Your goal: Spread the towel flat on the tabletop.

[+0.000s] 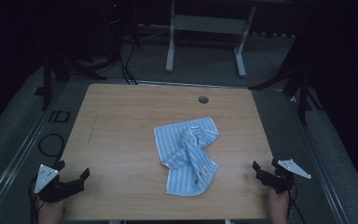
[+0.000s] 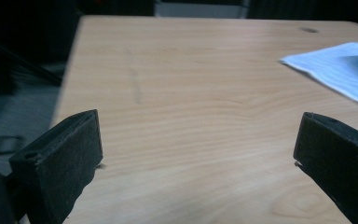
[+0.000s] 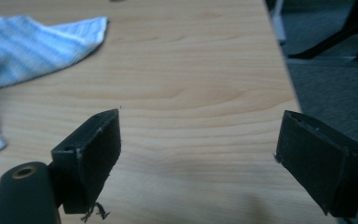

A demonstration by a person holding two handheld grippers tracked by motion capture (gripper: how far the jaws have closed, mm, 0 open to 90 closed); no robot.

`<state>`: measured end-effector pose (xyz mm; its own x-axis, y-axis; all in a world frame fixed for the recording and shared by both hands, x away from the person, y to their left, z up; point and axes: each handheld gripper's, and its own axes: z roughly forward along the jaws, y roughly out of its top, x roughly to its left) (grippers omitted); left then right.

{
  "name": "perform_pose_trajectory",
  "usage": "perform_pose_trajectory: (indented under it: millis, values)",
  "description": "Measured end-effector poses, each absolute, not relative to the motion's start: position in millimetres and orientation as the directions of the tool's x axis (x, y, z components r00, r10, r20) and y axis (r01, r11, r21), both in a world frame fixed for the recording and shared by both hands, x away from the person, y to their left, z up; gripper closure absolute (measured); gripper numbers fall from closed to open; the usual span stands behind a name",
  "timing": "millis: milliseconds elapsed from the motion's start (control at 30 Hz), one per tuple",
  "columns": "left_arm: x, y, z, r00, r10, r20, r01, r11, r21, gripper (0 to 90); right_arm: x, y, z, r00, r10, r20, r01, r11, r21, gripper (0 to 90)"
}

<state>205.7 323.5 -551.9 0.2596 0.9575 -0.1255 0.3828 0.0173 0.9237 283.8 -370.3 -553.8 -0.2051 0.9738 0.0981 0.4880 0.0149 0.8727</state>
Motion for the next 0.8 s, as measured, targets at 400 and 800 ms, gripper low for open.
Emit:
perform_pose_trajectory:
  millis: [400, 800]
  values:
    - [217.9, 326.3, -545.2, 0.352, 0.931, -0.095, 0.558, -0.128, 0.820, 1.1, 292.9, -368.7, -546.8, -0.307, 0.947, 0.090, 0.559, 0.103, 0.823, 14.2]
    - [230.1, 300.5, -519.3, 0.509, 0.859, -0.059, 0.750, -0.409, 0.520, 3.7, 302.7, -371.8, -529.3, -0.527, 0.845, 0.088, 0.672, 0.351, 0.653, 14.5]
